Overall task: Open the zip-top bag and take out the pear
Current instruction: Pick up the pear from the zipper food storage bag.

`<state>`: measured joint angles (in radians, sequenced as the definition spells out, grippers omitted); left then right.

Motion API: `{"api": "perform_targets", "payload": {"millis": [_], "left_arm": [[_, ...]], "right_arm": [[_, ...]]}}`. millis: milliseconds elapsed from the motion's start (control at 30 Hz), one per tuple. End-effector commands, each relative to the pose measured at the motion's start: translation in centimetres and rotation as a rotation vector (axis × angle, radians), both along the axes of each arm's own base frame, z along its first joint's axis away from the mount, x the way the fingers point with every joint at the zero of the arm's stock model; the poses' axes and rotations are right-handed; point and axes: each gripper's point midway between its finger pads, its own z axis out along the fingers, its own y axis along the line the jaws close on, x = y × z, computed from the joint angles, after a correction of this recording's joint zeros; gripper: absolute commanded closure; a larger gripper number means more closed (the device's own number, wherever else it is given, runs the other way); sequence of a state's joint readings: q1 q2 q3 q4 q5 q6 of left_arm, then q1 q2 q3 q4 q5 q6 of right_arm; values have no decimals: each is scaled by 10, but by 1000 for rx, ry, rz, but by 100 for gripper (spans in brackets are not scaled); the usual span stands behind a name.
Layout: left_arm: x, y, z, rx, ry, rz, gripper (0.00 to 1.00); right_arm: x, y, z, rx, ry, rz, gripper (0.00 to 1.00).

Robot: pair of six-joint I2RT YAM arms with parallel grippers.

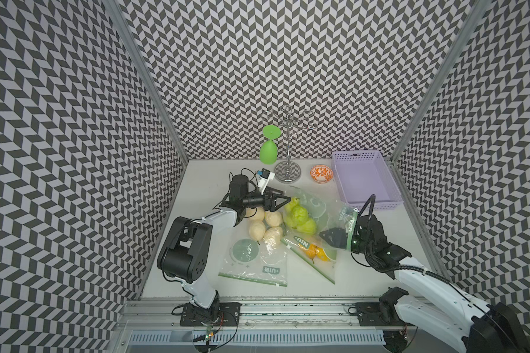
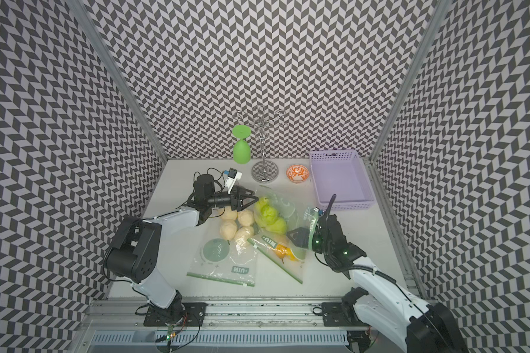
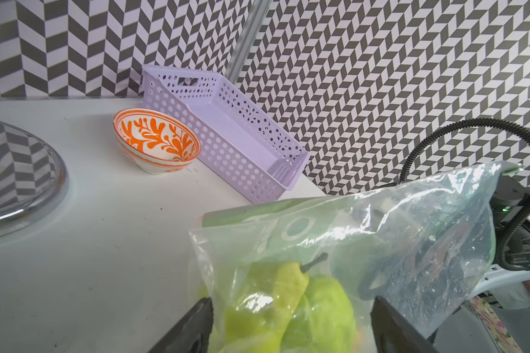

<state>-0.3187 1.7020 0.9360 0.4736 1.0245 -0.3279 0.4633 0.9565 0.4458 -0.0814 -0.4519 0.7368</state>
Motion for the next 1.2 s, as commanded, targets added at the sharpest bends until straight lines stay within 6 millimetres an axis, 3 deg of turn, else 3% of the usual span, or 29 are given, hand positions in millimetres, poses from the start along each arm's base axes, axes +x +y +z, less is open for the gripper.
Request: {"api": "perform_targets", "payload": {"millis": [0, 167, 267, 500, 633, 833, 1000, 1167], "left_arm": [[-5, -9, 4, 12, -19, -58, 36], [-12, -21, 1, 14, -2, -114, 82], [-18, -30, 5, 44, -10, -148, 100], [-39, -42, 64, 49, -47, -158, 100], [-54, -43, 98, 27, -42, -143, 100], [-77, -51, 149, -37, -45, -148, 100], [-88, -55, 162, -44, -24, -138, 100], [-84, -52, 159, -31, -4, -108, 100]], "right_arm": [[6, 4, 10, 20, -43, 26, 61], [8, 6, 12, 29, -43, 49, 63], [9, 5, 17, 38, -54, 48, 64], [13, -8, 30, 106, -93, 37, 61], [12, -14, 37, 161, -125, 81, 53], [-2, -7, 39, 250, -160, 254, 37], [-9, -6, 52, 255, -217, 305, 17], [-20, -5, 57, 293, -238, 329, 12]]}}
